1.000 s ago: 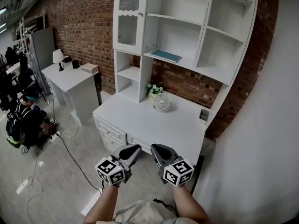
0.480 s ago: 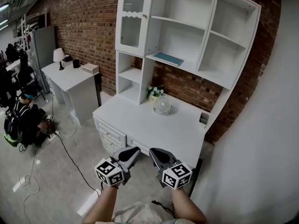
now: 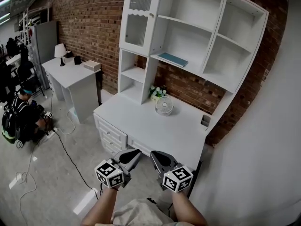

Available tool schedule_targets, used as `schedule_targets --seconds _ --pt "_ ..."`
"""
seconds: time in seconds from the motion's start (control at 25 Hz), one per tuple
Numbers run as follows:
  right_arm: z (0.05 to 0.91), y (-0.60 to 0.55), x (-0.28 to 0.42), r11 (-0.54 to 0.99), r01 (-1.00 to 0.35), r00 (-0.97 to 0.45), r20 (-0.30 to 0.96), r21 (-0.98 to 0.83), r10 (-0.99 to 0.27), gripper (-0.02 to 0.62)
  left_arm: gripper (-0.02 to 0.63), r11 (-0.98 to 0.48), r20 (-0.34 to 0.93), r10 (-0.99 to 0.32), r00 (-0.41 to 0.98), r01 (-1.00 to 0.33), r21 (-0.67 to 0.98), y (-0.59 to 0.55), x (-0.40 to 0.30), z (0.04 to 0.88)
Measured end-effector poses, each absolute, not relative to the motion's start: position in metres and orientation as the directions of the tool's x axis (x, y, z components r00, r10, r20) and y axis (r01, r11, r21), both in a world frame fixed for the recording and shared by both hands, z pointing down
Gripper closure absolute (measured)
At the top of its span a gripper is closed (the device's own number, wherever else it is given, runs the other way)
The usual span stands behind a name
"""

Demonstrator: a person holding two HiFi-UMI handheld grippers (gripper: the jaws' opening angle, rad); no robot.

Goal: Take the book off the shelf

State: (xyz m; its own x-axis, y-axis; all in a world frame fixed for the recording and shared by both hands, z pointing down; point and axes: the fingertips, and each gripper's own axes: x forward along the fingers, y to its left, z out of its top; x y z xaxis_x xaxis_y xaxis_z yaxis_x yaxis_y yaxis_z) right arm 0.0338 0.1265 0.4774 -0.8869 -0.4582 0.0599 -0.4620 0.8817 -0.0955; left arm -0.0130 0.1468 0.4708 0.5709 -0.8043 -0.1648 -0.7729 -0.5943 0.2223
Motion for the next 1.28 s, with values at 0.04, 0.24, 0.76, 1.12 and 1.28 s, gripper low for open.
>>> schedule_targets --seconds 0.04,0.24,0.76,1.12,1.28 --pt "0.478 0.127 0.033 0.883 -0.461 -0.887 0.063 -0.093 -0.457 0.578 0.569 -0.593 -0.165 -0.805 0.57 -0.773 0.225 0.147 -0.014 0.471" --pt "0.476 0.119 0.029 0.885 -0.457 -0.889 0.064 -0.093 -0.453 0.578 0.569 -0.598 -0.164 -0.802 0.575 -0.77 0.224 0.14 -0.017 0.47" --pt "0.479 0.032 0.012 0.891 -0.451 -0.892 0.064 -0.047 -0.448 0.578 0.569 -0.611 -0.139 -0.791 0.596 -0.758 0.228 0.05 -0.03 0.475" --pt "0.468 -0.063 0.007 0.886 -0.46 -0.887 0.052 -0.053 -0.458 0.578 0.569 -0.634 -0.155 -0.773 0.616 -0.738 0.23 -0.05 -0.032 0.46" --pt "0.463 -0.099 0.008 0.888 -0.456 -0.89 0.055 -0.053 -0.453 0.578 0.569 -0.643 -0.17 -0.765 0.621 -0.732 0.223 -0.088 -0.029 0.45"
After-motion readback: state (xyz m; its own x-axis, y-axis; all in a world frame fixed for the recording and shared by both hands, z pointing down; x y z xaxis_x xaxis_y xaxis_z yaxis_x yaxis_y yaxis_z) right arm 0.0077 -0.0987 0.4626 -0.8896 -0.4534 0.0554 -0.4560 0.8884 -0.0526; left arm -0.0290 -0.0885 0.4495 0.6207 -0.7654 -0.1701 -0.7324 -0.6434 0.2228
